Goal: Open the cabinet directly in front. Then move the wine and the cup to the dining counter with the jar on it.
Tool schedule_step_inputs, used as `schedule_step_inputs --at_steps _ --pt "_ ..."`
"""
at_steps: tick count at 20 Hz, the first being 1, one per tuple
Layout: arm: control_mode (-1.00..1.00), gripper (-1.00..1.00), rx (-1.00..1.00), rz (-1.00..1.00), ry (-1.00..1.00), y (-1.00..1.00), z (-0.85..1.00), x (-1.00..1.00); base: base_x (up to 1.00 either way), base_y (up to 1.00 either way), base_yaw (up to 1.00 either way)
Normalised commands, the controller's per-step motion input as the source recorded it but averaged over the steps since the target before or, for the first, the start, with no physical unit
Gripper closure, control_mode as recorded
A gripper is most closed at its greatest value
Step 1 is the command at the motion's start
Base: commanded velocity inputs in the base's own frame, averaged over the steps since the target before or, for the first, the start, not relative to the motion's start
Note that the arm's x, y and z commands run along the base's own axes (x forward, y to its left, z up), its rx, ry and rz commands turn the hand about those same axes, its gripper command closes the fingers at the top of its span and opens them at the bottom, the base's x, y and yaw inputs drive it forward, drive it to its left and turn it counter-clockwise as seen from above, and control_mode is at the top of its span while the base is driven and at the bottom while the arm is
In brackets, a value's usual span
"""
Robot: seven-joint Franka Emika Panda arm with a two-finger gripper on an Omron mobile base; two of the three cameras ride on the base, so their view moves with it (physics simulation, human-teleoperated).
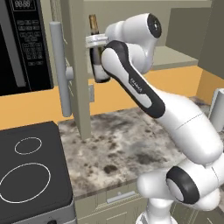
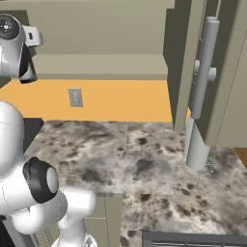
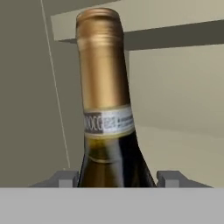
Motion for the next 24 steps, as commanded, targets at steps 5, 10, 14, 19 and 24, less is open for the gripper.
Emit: schedule_step_inputs --at_steps 5,10,14,19,24 --pt "-1.0 1.0 0.11 0.0 -0.03 -0.41 -0.05 -1.0 0.0 0.0 0.0" --pt "-1.0 1.0 0.12 0.0 -0.02 -0.59 -0.19 -1.0 0.0 0.0 0.0" --pt "-1.0 1.0 0.06 0.03 -0.01 -0.58 -0.52 -1.0 0.0 0.0 0.0" --pt "-1.0 1.0 0.0 0.03 0.0 -0.3 -0.81 -1.0 0.0 0.0 0.0" --pt "-1.0 1.0 0.0 0.04 -0.11 -0.09 -0.17 -0.57 0.0 0.0 0.0"
